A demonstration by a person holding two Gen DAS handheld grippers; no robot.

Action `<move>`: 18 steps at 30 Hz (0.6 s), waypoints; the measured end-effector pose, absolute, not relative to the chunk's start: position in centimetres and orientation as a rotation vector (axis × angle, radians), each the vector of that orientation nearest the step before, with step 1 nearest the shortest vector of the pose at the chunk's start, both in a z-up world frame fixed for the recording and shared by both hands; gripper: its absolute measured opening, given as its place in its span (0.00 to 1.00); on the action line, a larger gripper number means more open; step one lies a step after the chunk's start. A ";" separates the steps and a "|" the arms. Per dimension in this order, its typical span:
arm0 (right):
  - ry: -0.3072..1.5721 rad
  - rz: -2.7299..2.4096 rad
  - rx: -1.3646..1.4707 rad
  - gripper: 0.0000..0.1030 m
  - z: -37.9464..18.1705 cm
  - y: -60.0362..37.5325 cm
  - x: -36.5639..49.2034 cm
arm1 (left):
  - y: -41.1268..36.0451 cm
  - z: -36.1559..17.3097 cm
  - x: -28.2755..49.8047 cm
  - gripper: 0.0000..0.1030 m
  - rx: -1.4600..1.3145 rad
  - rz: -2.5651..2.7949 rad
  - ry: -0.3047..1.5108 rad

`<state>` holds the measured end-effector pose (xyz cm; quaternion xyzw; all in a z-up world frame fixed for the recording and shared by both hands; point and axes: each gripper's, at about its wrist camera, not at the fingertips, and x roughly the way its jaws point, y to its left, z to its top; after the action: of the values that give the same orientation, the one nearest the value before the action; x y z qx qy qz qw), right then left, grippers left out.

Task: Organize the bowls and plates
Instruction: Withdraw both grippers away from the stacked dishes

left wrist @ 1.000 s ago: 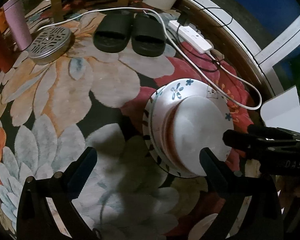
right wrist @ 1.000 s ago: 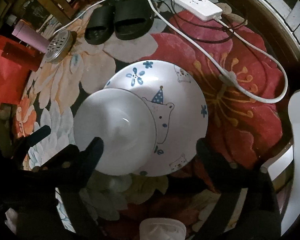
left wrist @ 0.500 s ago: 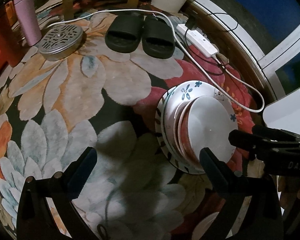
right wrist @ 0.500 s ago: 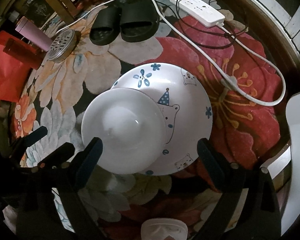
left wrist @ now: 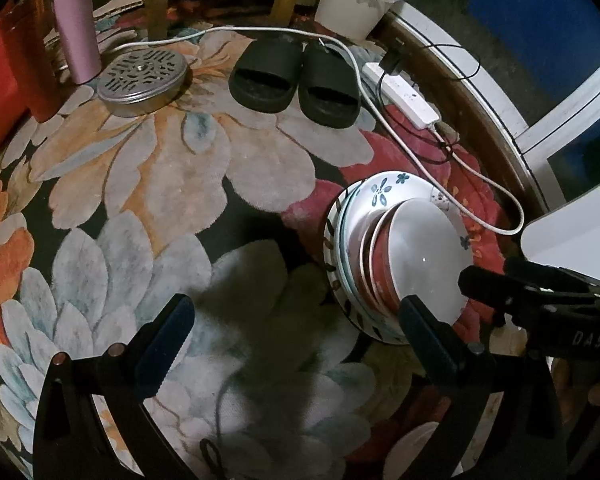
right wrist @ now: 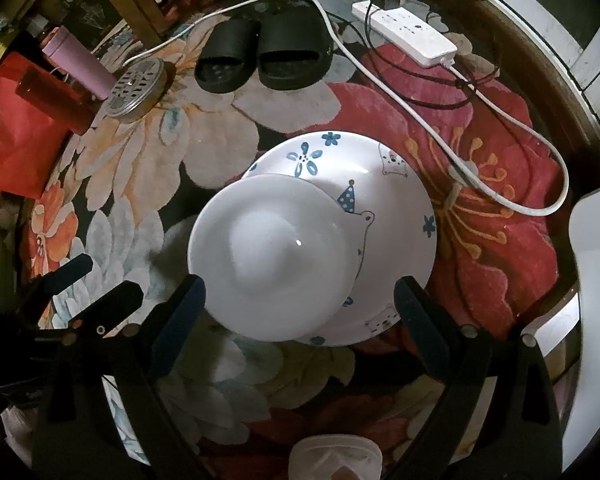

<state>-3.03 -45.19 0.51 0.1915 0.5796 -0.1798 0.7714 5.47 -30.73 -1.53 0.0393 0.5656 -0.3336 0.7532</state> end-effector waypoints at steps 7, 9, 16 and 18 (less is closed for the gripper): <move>1.248 -0.395 0.389 0.93 1.1 -44.2 -3.4 | -30.1 -0.5 5.0 0.99 0.089 -0.718 1.205; 1.238 -0.399 0.377 0.93 1.4 -44.0 -3.5 | -29.8 -0.2 4.9 0.99 0.095 -0.702 1.194; 1.215 -0.399 0.362 0.93 2.2 -43.1 -4.0 | -28.9 0.4 4.5 0.99 0.118 -0.666 1.177; 1.212 -0.398 0.362 0.93 2.4 -42.9 -4.1 | -28.6 0.6 4.3 0.99 0.122 -0.665 1.176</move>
<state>-4.07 -42.92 2.42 0.1681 0.5626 -0.1848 0.7881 4.32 -28.62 0.63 0.0566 0.5441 -0.3077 0.7785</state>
